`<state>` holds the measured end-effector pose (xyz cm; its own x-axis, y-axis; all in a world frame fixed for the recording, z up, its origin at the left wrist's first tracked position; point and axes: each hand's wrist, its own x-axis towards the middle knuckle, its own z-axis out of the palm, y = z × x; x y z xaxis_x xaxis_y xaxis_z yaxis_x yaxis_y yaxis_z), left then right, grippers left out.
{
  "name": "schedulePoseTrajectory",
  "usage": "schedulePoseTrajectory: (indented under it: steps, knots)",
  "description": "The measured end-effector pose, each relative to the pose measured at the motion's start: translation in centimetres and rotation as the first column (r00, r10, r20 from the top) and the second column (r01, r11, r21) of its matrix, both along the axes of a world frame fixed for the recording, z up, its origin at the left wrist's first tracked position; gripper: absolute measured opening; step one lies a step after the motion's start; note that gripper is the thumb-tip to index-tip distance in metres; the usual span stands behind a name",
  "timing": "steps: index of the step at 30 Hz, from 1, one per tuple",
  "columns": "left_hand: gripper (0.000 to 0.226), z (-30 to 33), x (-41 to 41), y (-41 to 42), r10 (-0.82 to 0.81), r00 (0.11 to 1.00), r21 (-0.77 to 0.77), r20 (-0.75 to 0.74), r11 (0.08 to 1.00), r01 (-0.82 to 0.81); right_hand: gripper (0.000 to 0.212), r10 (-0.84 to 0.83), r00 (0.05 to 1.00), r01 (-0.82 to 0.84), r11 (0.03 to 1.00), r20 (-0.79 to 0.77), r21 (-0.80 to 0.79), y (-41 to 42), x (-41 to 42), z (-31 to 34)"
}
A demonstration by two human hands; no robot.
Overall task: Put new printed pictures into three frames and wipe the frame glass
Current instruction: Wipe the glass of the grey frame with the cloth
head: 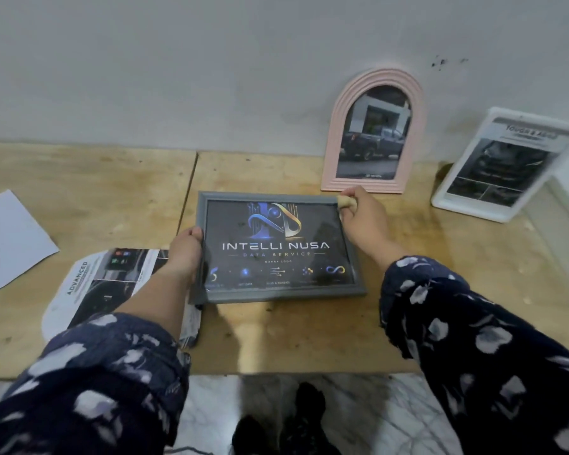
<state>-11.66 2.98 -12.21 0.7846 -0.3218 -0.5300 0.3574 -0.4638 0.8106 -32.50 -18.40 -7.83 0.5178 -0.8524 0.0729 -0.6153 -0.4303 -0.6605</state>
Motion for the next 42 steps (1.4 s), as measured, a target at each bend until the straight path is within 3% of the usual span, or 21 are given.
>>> schedulePoseTrajectory:
  steps: [6,10,15,19,34,37,42]
  knots:
    - [0.038,-0.2,-0.4,-1.4,-0.122,0.971,0.118,0.204,0.988,0.100,0.050,0.064,0.993,-0.057,0.996,-0.101,0.070,-0.7,0.9,-2.0]
    - [0.059,-0.2,-1.5,-0.6,-0.330,0.847,0.389,0.417,0.907,0.162,0.057,0.171,0.968,-0.178,0.984,-0.184,-0.019,-1.0,1.8,-2.1]
    - [0.126,0.2,-6.6,2.3,-0.569,0.678,0.569,0.465,0.779,0.263,0.062,0.222,0.950,-0.237,0.971,-0.219,-0.044,-1.4,2.3,-3.7]
    - [0.149,-1.5,-8.1,3.9,-0.650,0.583,0.636,0.487,0.722,0.274,0.070,0.264,0.886,-0.291,0.957,-0.381,-0.015,-0.7,2.4,-5.5]
    - [0.146,-1.8,-8.4,3.4,-0.626,0.649,0.667,0.432,0.706,0.238,0.048,0.251,0.952,-0.231,0.965,-0.176,0.127,6.3,-3.0,-5.8]
    - [0.146,-1.5,-8.5,3.4,-0.615,0.662,0.659,0.428,0.714,0.237,0.044,0.268,0.941,-0.246,0.961,-0.205,0.126,6.5,-3.7,-4.9]
    - [0.145,-1.3,-8.5,3.2,-0.629,0.662,0.669,0.407,0.699,0.253,0.024,0.366,0.888,-0.284,0.912,-0.279,0.295,5.5,-2.2,-0.8]
